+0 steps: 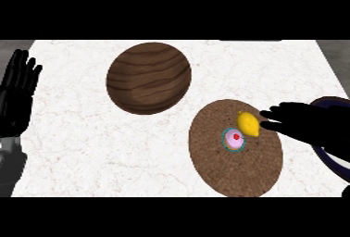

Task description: Pick the lemon from the placemat and place it in the bowl

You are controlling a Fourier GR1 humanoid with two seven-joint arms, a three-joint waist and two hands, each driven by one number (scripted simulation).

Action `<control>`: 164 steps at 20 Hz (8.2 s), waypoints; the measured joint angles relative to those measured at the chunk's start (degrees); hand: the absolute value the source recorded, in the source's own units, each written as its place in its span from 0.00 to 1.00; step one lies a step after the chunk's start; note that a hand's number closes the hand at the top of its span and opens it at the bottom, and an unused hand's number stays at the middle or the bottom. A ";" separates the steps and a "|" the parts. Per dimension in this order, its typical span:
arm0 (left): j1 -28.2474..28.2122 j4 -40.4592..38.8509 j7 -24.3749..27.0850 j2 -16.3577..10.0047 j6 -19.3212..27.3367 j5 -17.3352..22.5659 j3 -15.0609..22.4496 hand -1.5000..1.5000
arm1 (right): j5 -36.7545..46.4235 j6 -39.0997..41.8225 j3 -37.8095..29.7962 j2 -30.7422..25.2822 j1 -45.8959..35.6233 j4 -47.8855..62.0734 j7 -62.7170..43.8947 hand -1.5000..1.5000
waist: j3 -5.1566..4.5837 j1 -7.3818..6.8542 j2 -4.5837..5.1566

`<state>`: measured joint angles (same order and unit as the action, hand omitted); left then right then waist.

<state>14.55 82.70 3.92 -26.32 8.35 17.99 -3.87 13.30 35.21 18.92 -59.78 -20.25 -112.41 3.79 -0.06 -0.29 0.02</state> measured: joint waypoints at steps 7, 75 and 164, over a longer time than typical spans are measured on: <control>-0.16 2.40 -1.93 1.99 0.77 -2.20 -0.22 0.50 | 9.52 2.90 0.89 7.23 -1.61 6.77 2.84 0.00 | 0.06 -0.07 0.03; 1.51 3.45 -2.83 8.83 -8.31 -9.03 -7.13 0.50 | 55.27 -22.95 -15.74 32.63 -23.65 77.13 31.96 1.00 | 0.22 -3.76 1.79; 4.49 2.42 -3.73 10.60 -7.59 -11.08 -6.22 0.50 | 20.17 -32.20 -49.13 50.76 -55.95 102.94 19.43 0.00 | 0.11 -4.65 2.25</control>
<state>19.05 85.12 0.19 -15.72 0.76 6.91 -10.08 33.48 3.01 -30.21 -9.02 -76.20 -9.47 23.22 0.06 -4.94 2.27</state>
